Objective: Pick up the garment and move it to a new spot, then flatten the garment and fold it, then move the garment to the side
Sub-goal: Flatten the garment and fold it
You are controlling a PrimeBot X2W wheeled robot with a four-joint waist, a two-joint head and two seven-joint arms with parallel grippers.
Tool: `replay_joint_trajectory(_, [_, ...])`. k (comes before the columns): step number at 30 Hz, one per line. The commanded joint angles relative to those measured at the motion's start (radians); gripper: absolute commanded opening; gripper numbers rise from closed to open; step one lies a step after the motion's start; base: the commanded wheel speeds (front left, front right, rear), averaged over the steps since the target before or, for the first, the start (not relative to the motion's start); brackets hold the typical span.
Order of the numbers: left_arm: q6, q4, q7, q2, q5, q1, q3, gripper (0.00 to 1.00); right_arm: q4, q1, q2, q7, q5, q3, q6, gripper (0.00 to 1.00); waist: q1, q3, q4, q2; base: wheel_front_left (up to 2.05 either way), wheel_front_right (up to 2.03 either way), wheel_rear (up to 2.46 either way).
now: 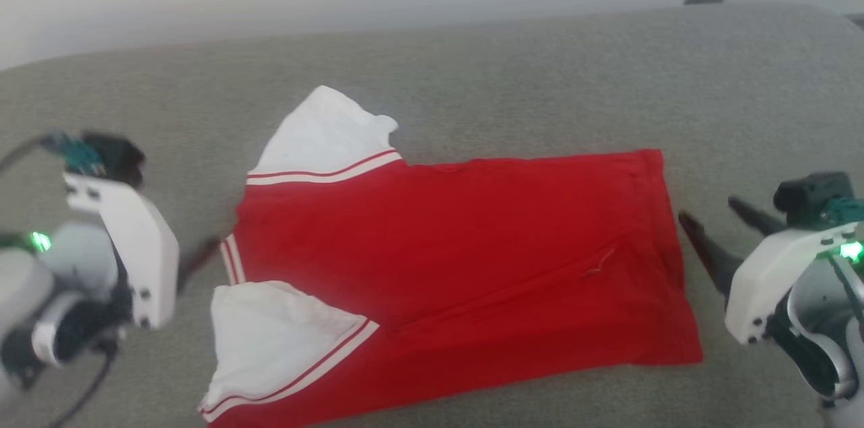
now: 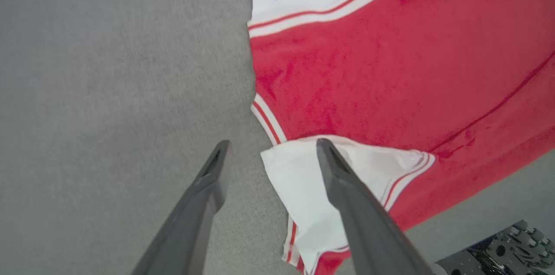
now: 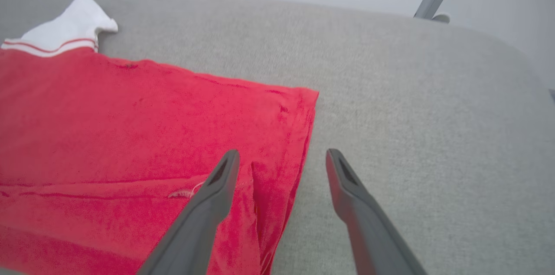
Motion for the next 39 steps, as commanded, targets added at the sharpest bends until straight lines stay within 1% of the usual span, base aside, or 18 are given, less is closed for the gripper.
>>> replay_joint_trajectory(1, [-0.021, 0.026, -0.011, -0.012, 0.016, -0.035, 0.012, 1.0, -0.003, -0.015, 0.022, -0.059, -0.019, -0.009, -0.001, 1.0, 0.0, 0.016, -0.025, -0.0001, 0.0, 0.0, 0.0])
replay_joint_trajectory(6, [-0.102, 0.14, -0.02, -0.048, 0.06, -0.139, 0.038, 1.0, -0.007, -0.066, 0.097, -0.27, -0.119, -0.026, -0.001, 1.0, 0.0, 0.058, -0.087, -0.0001, 0.0, 0.0, 0.0])
replay_joint_trajectory(7, [-0.102, 0.14, -0.02, -0.048, 0.06, -0.139, 0.038, 1.0, -0.007, -0.066, 0.097, -0.27, -0.119, -0.026, -0.001, 1.0, 0.0, 0.058, -0.087, -0.0001, 0.0, 0.0, 0.0])
replay_joint_trajectory(11, [-0.174, 0.241, -0.031, -0.083, 0.095, -0.211, 0.045, 1.0, 0.023, -0.102, 0.161, -0.408, -0.191, -0.039, -0.001, 1.0, 0.0, 0.101, -0.136, -0.0001, 0.0, 0.0, 0.0])
replay_joint_trajectory(15, [-0.236, 0.344, -0.021, -0.112, 0.125, -0.287, 0.045, 1.0, 0.054, -0.13, 0.215, -0.498, -0.24, -0.044, -0.001, 1.0, 0.0, 0.151, -0.177, -0.0001, 0.0, 0.0, 0.0])
replay_joint_trajectory(20, [-0.292, 0.476, 0.029, -0.156, 0.131, -0.369, 0.042, 1.0, 0.093, -0.159, 0.263, -0.567, -0.272, -0.024, -0.001, 1.0, 0.0, 0.213, -0.213, -0.0001, 0.0, 0.0, 0.0])
replay_joint_trajectory(23, [-0.31, 0.543, 0.064, -0.182, 0.142, -0.41, 0.032, 1.0, 0.121, -0.176, 0.281, -0.593, -0.275, -0.012, -0.001, 1.0, 0.0, 0.241, -0.228, -0.0001, 0.0, 0.0, 0.0])
replay_joint_trajectory(25, [-0.31, 0.587, 0.095, -0.2, 0.128, -0.425, 0.031, 1.0, 0.142, -0.186, 0.291, -0.6, -0.272, -0.004, -0.001, 1.0, 0.0, 0.257, -0.237, -0.0001, 0.0, 0.0, 0.0])
replay_joint_trajectory(27, [-0.321, 0.618, 0.12, -0.213, 0.125, -0.444, 0.026, 1.0, 0.154, -0.199, 0.296, -0.61, -0.274, 0.0, -0.001, 1.0, 0.0, 0.271, -0.245, -0.0001, 0.0, 0.0, 0.0])
replay_joint_trajectory(30, [-0.316, 0.67, 0.156, -0.233, 0.115, -0.456, 0.02, 1.0, 0.17, -0.209, 0.302, -0.62, -0.275, 0.004, -0.001, 1.0, 0.0, 0.286, -0.252, -0.0001, 0.0, 0.0, 0.0])
replay_joint_trajectory(36, [-0.332, 0.755, 0.18, -0.27, 0.139, -0.465, -0.011, 1.0, 0.194, -0.229, 0.305, -0.617, -0.267, 0.011, -0.001, 1.0, 0.0, 0.307, -0.255, -0.0001, 0.0, 0.0, 0.0])
replay_joint_trajectory(37, [-0.327, 0.774, 0.182, -0.279, 0.13, -0.46, -0.008, 1.0, 0.199, -0.232, 0.304, -0.611, -0.264, 0.014, -0.001, 1.0, 0.0, 0.309, -0.255, -0.0001, 0.0, 0.0, 0.0])
replay_joint_trajectory(39, [-0.333, 0.8, 0.198, -0.293, 0.121, -0.452, -0.013, 1.0, 0.205, -0.242, 0.299, -0.6, -0.257, 0.027, -0.001, 1.0, 0.0, 0.314, -0.255, -0.0001, 0.0, 0.0, 0.0])
